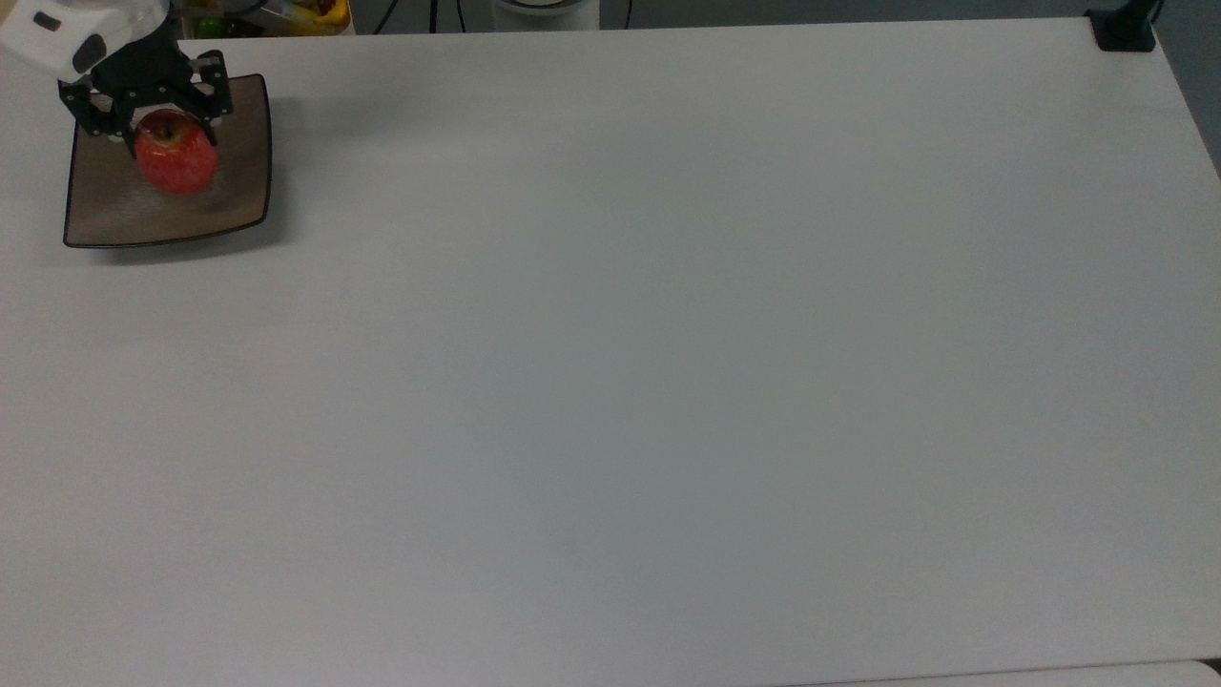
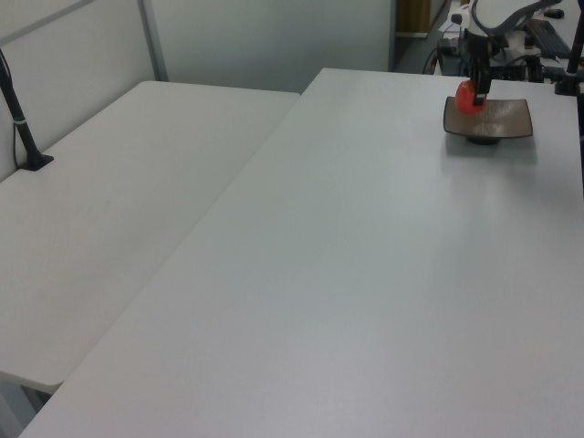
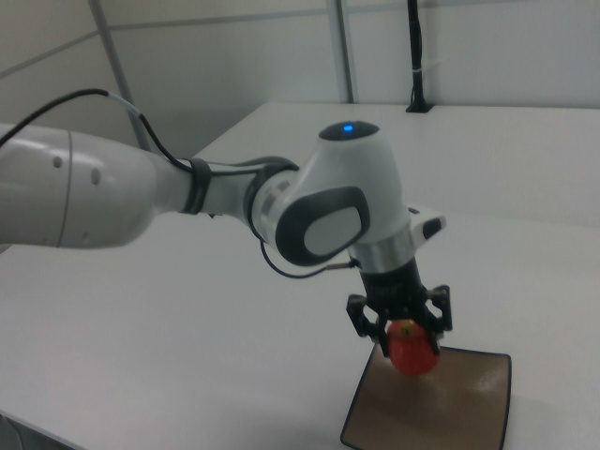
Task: Apples placed on a ceramic plate
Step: 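Lower the apple onto the center of the brown square plate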
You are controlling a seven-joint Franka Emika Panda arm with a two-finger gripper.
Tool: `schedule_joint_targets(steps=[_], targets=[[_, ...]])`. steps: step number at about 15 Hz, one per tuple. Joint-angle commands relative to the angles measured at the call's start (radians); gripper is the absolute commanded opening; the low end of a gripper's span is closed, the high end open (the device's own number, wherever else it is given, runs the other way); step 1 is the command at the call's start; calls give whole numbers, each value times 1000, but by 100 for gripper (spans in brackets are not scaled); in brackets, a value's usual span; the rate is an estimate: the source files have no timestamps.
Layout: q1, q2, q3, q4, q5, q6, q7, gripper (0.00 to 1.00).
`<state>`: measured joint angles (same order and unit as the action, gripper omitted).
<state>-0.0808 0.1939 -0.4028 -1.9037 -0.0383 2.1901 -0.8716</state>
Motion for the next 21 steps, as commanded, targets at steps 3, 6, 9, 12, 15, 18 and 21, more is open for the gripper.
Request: schedule_joint_targets(steps=[3,6,9,12,15,18,21], targets=[[-33,56,2,-41,-14,86,-32,57],[-34,85,2,-46,-14,89,-32,64],[-34,85,2,-44,-14,80,-30,100],[-34,79,2,-43,-12,76,-23,100],[-33,75,2,-43,-12,74,-17,100],[-27,53,2,-32,-5,73,-12,100],[-17,-2,12,14,3,22,20,100]])
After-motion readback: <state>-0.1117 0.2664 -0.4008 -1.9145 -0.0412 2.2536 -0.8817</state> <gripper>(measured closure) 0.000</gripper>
